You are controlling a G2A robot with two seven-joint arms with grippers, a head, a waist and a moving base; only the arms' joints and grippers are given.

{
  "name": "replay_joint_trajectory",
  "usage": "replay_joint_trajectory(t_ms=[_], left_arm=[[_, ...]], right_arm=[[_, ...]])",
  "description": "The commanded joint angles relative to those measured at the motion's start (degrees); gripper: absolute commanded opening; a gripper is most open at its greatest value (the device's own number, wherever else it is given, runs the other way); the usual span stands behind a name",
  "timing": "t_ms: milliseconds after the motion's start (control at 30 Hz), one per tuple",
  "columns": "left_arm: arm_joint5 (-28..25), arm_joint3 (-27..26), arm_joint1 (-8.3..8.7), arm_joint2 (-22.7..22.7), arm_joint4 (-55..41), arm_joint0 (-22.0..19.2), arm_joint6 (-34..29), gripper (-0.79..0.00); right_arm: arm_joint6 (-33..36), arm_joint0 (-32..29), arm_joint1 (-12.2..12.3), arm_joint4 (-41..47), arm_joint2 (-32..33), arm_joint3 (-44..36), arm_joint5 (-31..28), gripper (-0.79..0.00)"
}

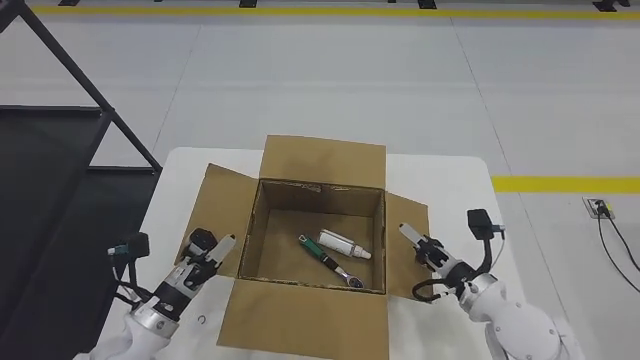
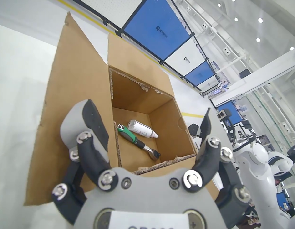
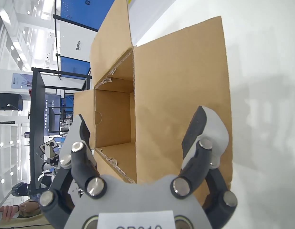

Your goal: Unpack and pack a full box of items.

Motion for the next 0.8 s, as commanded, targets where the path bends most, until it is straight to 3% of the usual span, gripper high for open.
replay_joint_trajectory(t_ms=[0, 167, 433, 567, 767], left_arm=[[-0.44, 0.14, 0.04, -0.21, -0.23, 0.26, 0.05, 0.000], [-1.60, 0.52, 0.13, -0.90, -1.42, 0.86, 0.35, 0.000], [-2.99, 0.41, 0.26, -2.32, -3.12, 2.09, 1.09, 0.000], [-4.14, 0.11, 0.29, -2.84, -4.18, 2.91, 1.58, 0.000], [-7.23, -0.76, 0.34, -4.10, -9.88, 5.00, 1.17, 0.000]], right_arm=[[1.12, 0.43, 0.12, 0.10, -0.05, 0.34, 0.02, 0.000], [3.55, 1.85, 0.38, 0.35, -0.96, 1.70, 0.29, 0.000], [0.67, 2.37, 0.42, 0.22, -3.15, -1.74, -2.03, 0.000], [-0.42, 5.76, 0.16, -2.44, -7.99, -3.28, -2.70, 0.000], [4.70, 16.84, -0.67, -11.04, -19.99, -0.56, -0.17, 0.000]])
